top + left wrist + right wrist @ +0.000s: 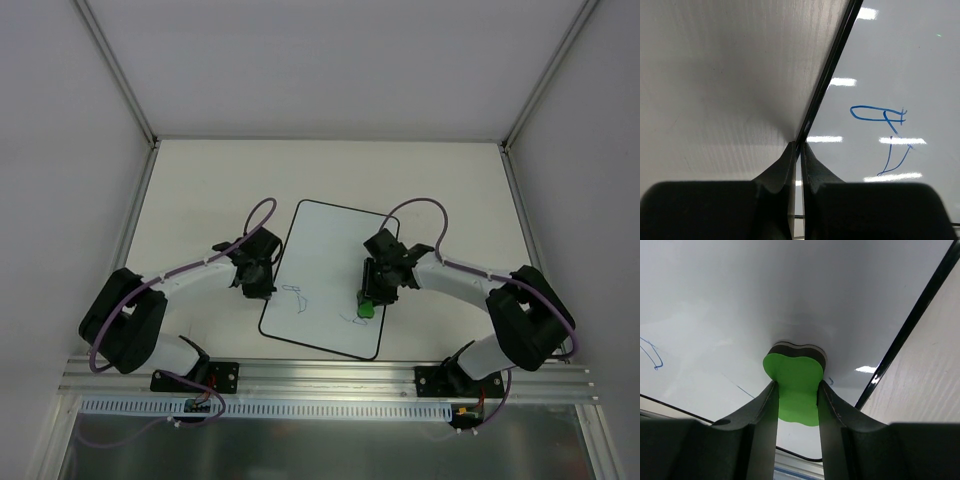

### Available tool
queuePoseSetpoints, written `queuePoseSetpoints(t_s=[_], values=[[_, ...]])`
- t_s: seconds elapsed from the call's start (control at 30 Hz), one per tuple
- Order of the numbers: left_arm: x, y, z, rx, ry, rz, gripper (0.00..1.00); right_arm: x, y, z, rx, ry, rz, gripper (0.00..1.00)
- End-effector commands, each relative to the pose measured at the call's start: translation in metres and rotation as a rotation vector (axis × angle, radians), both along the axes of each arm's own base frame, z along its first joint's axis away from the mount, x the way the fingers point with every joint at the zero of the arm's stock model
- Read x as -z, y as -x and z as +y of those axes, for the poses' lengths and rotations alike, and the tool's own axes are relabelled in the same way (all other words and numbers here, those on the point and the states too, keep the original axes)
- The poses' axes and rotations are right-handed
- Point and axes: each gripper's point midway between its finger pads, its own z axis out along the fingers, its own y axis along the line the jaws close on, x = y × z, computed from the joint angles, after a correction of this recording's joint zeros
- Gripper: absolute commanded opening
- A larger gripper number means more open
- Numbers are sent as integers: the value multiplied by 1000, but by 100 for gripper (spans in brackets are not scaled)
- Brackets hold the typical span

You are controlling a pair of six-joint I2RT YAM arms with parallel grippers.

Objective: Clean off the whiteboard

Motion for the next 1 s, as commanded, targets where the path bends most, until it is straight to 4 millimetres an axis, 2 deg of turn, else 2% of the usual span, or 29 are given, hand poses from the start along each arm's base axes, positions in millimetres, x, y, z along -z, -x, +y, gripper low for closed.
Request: queuePoseSetpoints(t_s=[0.0,0.1,0.17,0.2,0.3,0.37,0.43,0.57,0.6,0.67,0.8,0.9,0.97], values=[[29,18,15,-39,-86,90,0,33,73,-50,-74,240,215,0],[33,19,15,-42,-95,104,0,33,87,-36,-143,246,238,0],[34,20,15,-41,-99,113,0,30,83,-21,-178,264,233,0],[34,20,15,-41,-99,113,0,28,89,-15,-217,282,238,0],[34,20,16,-42,-99,107,0,24,88,15,-264,256,227,0],[33,19,16,-47,-97,104,0,23,83,24,-262,257,206,0],[34,20,17,-48,-99,107,0,22,81,24,-257,264,188,0],[34,19,16,-45,-97,108,0,24,76,3,-210,290,179,0],[34,20,17,-46,-98,109,0,28,69,-18,-165,329,158,0],[34,20,18,-45,-99,109,0,28,66,-37,-114,342,160,0],[34,21,22,-49,-101,111,0,23,45,-80,27,341,139,0],[34,21,22,-51,-98,110,0,13,28,-97,99,328,105,0],[34,22,21,-49,-97,110,0,9,18,-100,126,319,88,0]])
